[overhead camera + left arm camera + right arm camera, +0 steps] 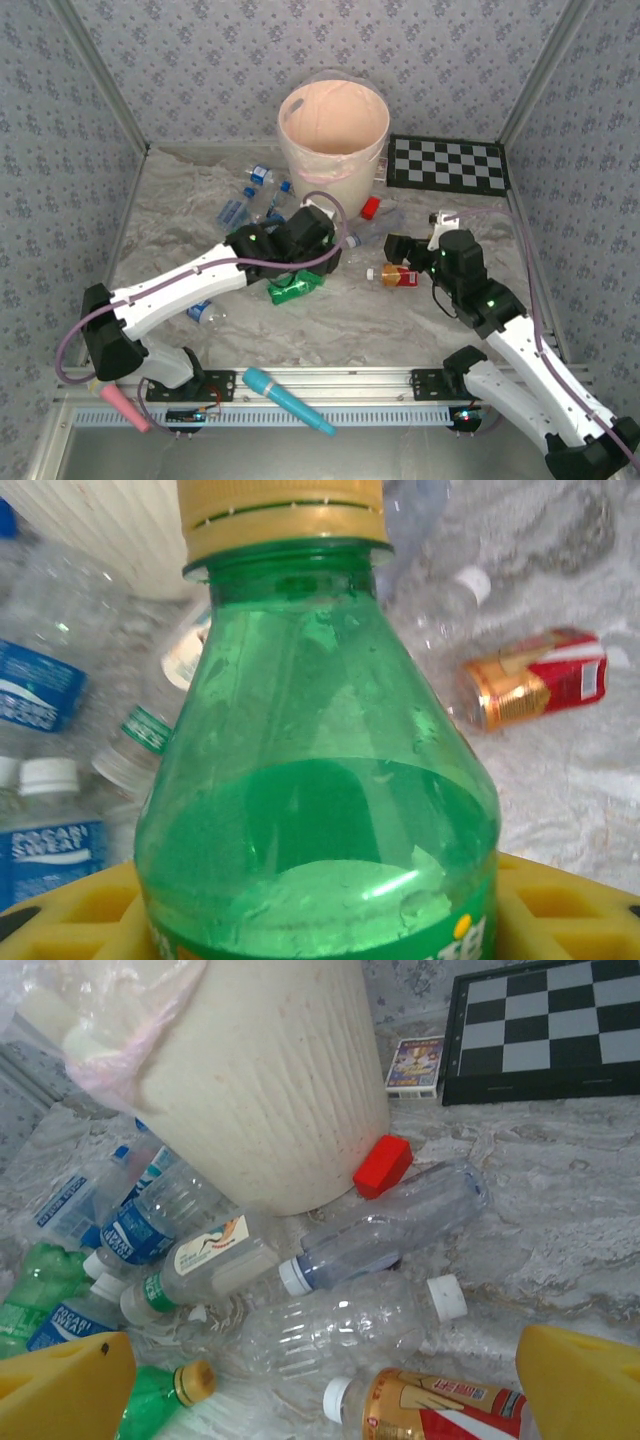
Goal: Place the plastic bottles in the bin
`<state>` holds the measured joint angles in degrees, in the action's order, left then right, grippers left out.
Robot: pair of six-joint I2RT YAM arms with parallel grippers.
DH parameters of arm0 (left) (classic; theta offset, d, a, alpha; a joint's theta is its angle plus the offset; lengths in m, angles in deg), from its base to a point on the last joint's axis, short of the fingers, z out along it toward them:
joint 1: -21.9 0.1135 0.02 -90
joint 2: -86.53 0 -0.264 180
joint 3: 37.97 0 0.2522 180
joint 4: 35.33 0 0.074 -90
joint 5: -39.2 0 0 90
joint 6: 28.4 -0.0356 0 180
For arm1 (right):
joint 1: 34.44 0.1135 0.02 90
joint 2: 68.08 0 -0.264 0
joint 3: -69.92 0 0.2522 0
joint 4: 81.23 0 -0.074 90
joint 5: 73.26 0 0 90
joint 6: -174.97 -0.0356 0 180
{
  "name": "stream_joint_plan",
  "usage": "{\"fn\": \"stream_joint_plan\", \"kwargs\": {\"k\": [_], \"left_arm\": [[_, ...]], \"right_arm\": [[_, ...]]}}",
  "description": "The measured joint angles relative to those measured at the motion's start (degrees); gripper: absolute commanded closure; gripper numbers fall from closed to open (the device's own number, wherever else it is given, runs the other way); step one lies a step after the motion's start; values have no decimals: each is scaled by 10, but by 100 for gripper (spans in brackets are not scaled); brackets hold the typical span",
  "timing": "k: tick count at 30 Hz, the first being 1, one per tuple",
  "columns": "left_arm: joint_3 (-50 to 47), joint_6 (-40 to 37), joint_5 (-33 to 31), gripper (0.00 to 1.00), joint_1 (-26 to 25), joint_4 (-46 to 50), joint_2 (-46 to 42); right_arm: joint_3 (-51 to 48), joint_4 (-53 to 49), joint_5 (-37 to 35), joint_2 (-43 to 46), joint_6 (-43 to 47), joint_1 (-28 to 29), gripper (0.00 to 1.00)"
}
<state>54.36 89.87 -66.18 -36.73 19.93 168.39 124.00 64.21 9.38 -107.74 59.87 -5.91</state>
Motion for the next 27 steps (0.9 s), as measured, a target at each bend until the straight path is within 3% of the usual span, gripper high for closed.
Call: {"fn": "stream_joint_plan", "kwargs": {"k": [13, 27], "left_arm": [[229, -95, -38, 46, 84, 33, 43], [611, -188, -37, 46, 174, 45, 265]], "right_arm": [[-30, -9, 21, 73, -16, 1, 0], [-20, -45, 23, 92, -31, 15, 0]]}}
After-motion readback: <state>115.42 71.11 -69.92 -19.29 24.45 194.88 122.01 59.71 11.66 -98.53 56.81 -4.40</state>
